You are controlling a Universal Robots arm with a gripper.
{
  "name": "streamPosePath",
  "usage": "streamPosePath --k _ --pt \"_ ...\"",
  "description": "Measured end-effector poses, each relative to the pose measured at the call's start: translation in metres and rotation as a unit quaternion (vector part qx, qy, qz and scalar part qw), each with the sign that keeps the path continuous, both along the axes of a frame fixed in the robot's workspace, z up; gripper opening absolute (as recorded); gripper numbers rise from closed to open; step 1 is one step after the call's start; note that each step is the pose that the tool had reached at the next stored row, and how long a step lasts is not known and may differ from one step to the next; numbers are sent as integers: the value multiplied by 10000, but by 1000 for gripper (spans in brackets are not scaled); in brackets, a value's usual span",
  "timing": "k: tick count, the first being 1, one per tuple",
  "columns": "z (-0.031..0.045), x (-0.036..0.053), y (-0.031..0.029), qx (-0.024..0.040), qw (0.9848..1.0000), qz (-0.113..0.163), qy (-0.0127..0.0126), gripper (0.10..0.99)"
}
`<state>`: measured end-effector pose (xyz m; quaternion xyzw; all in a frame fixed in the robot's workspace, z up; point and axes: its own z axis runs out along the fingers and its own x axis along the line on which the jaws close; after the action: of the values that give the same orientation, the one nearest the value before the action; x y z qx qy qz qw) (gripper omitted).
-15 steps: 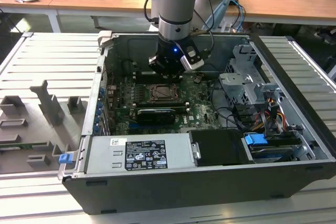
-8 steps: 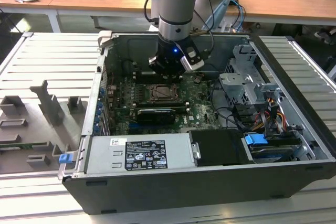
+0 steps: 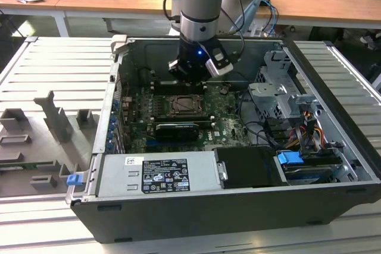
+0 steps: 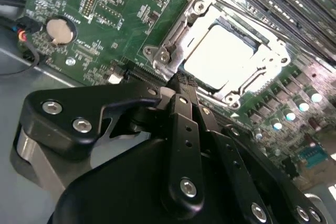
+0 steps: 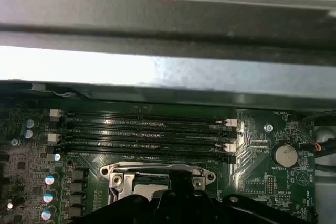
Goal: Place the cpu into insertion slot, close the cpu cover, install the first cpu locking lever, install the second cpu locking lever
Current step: 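Install the second cpu locking lever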
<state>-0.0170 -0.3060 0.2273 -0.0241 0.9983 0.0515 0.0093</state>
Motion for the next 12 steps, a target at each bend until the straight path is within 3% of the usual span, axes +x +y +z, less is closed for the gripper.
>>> streamPosePath --k 2,5,12 --pt "113 0 0 -1 10000 0 0 106" --pt "115 1 -15 -2 10000 1 0 106" --pt "108 0 -138 -1 10000 0 0 106"
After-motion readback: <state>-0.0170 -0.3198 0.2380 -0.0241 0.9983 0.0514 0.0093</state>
